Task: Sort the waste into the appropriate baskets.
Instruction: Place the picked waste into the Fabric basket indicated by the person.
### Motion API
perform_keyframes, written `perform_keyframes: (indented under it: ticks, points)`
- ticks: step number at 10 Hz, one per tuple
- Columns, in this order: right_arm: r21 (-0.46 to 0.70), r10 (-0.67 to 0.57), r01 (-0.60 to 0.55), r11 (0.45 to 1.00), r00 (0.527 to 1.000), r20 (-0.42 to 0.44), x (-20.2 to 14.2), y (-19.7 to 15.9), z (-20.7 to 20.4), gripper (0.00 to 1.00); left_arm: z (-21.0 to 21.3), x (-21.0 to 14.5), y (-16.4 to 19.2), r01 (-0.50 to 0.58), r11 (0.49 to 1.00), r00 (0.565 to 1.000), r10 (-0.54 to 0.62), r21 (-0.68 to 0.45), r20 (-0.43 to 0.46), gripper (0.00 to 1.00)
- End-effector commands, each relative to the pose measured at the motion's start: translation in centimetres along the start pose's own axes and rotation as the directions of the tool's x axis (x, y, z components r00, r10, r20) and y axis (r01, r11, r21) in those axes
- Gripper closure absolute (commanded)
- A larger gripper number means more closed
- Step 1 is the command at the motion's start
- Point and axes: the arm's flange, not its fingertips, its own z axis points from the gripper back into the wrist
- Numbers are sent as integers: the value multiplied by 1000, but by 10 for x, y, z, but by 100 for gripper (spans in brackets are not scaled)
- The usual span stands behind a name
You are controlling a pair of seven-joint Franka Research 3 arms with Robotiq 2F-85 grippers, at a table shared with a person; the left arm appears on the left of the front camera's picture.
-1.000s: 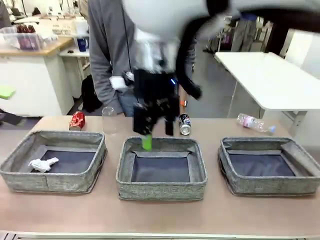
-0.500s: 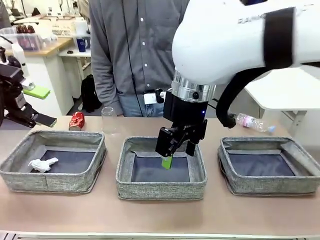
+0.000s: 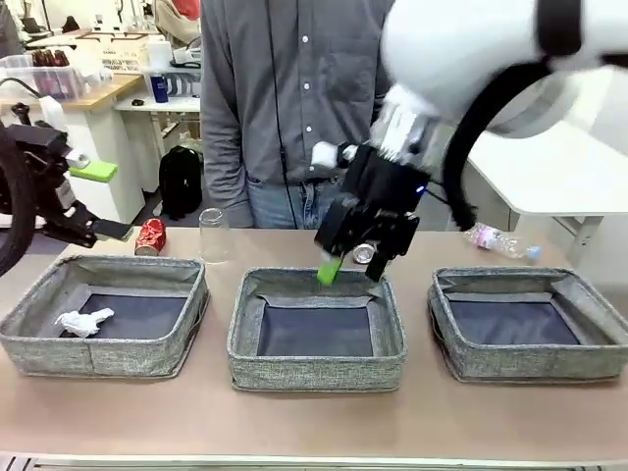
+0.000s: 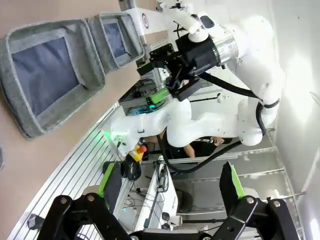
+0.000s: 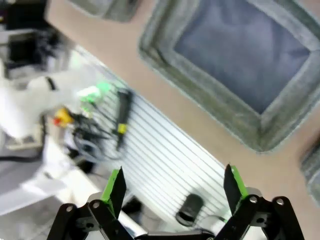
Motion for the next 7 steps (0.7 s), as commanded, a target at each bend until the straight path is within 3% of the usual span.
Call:
perform_keyframes:
  ticks: [1, 2, 3, 5, 7]
  points:
    - [290, -59, 5, 957, 982, 179, -54, -34, 19, 0, -20, 1, 16, 13, 998, 1000, -14, -59, -4, 0]
    - [362, -97, 15, 932, 973, 209, -74, -49, 23, 0, -24, 2, 21, 13, 996, 1000, -12, -91, 6, 0]
    - [436, -64, -45, 899, 970, 233, -93, -65, 24, 0, -29, 2, 22, 19, 992, 1000, -16, -126, 25, 0]
    - [571, -153, -27, 820, 952, 266, -127, -115, 14, 0, -36, -1, 22, 42, 982, 996, -28, -182, 82, 0]
    - [629, -163, -178, 756, 881, 444, -147, -165, -10, 0, -37, -3, 27, 38, 984, 998, -27, -175, 62, 0]
